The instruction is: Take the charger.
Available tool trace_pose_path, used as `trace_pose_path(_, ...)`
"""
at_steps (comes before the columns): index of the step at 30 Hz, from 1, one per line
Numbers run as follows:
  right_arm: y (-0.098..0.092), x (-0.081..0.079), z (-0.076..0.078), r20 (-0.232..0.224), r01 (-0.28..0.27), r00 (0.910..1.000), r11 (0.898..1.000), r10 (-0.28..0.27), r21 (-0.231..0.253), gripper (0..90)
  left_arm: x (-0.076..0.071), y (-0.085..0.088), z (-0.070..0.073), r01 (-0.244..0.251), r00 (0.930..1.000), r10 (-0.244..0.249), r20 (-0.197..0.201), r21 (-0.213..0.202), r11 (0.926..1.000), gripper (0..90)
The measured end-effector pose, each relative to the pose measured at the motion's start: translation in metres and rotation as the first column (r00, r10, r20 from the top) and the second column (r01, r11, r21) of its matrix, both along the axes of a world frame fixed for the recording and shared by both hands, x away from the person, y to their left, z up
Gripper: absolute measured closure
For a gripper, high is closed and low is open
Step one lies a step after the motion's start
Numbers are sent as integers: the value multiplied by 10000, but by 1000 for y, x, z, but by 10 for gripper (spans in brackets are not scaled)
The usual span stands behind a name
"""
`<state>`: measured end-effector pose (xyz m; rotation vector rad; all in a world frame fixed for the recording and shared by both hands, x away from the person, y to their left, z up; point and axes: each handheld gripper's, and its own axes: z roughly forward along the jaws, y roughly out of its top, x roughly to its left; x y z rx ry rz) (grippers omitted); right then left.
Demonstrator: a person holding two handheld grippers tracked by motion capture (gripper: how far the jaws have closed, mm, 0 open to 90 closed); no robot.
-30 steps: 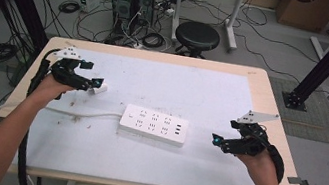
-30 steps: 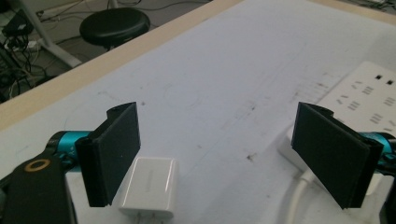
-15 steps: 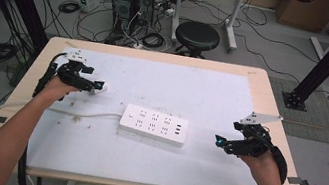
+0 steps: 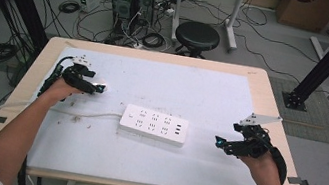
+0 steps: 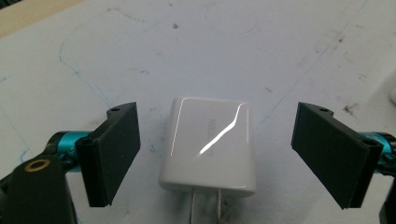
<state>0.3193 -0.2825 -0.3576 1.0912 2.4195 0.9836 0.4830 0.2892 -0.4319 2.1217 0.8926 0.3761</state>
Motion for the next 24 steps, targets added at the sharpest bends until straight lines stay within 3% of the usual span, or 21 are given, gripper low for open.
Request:
trace_pose_path(5, 2, 0, 0, -77, -30, 10000, 10000, 30, -4, 172, 3, 2, -5, -61, 10000, 61, -68, -53, 10000, 181)
trace_pose_path(10, 2, 0, 0, -152, 38, 9999, 9999, -36, 109, 172, 6, 4, -13, -333, 9978, 343, -572, 196, 9993, 182)
trace_pose_path(18, 3, 0, 2, -168, 45, 9998, 10000, -43, 83, 173, 7, 5, -14, -322, 9974, 338, -642, 267, 9991, 207)
trace_pose_path(24, 4, 0, 2, -156, 23, 9999, 10000, -22, 66, 172, 5, 5, -13, -159, 9979, 181, -616, 359, 9992, 282)
